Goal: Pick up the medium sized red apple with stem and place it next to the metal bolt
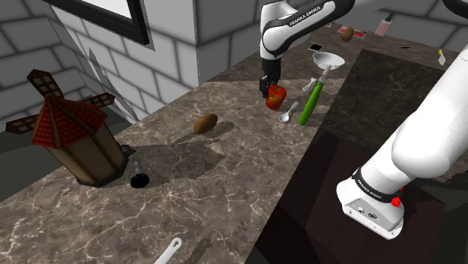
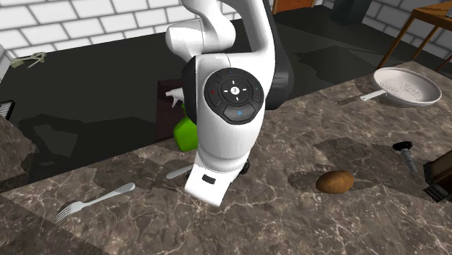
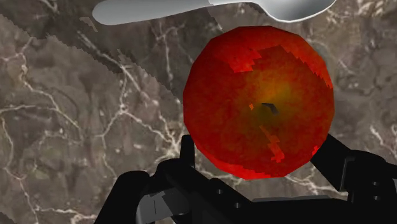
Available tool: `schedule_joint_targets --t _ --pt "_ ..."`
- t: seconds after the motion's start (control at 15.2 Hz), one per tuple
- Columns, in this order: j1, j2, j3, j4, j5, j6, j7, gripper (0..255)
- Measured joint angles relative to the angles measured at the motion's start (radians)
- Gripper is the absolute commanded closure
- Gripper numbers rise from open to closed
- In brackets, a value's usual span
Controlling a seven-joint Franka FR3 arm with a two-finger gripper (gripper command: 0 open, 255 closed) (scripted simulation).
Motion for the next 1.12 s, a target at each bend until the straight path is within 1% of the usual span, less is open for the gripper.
schedule_joint_targets --t 0.26,1.12 --pt "0.000 -0.009 0.000 0.005 0.000 -0.015 -0.001 255" --pt "0.002 -0.086 0.001 0.093 0.002 -0.179 -0.011 255"
